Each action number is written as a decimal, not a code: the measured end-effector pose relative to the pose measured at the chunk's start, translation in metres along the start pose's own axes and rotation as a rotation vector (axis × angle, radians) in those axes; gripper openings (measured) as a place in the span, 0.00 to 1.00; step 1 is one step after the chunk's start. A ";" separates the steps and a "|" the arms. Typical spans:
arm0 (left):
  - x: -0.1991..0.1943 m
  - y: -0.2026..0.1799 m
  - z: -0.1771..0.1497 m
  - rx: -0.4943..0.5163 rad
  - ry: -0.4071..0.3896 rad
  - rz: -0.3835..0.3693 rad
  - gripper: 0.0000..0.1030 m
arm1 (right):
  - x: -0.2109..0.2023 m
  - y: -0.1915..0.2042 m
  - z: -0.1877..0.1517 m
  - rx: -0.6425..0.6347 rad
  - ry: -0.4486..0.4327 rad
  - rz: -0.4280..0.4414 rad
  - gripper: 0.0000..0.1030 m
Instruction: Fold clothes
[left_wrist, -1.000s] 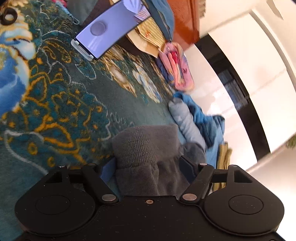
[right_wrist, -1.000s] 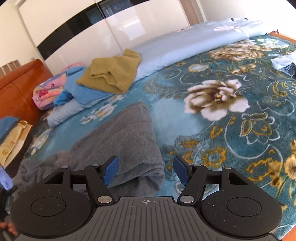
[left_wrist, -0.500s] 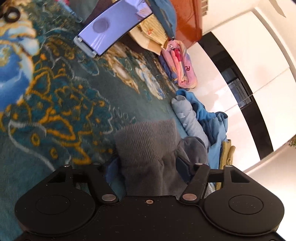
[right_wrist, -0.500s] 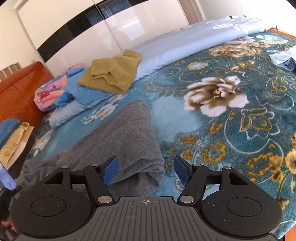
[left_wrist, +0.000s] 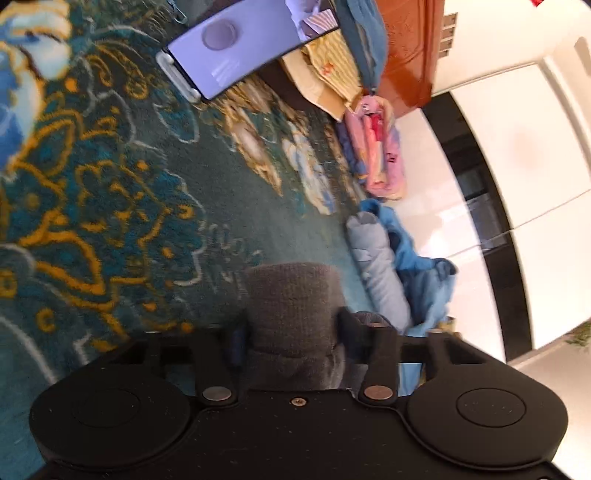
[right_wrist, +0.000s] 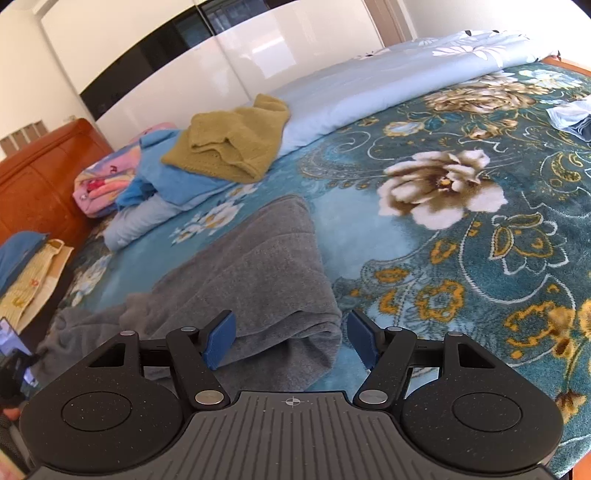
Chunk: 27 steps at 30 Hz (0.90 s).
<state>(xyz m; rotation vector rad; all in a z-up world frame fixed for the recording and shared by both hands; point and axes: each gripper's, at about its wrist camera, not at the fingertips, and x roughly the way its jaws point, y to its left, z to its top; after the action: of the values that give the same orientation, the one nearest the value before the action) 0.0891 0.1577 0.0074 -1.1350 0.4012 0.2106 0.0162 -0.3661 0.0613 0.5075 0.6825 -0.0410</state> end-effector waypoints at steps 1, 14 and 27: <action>-0.003 -0.004 0.000 0.013 -0.003 0.007 0.28 | 0.000 0.000 0.001 -0.003 -0.002 0.002 0.62; -0.040 -0.148 -0.047 0.462 0.017 -0.227 0.12 | -0.015 -0.028 0.001 0.043 -0.045 0.009 0.63; -0.023 -0.244 -0.238 0.888 0.358 -0.524 0.12 | -0.030 -0.067 0.005 0.112 -0.085 -0.029 0.63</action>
<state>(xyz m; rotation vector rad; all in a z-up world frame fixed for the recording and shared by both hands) 0.1085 -0.1584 0.1348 -0.3563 0.4307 -0.5965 -0.0176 -0.4312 0.0538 0.5998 0.6070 -0.1280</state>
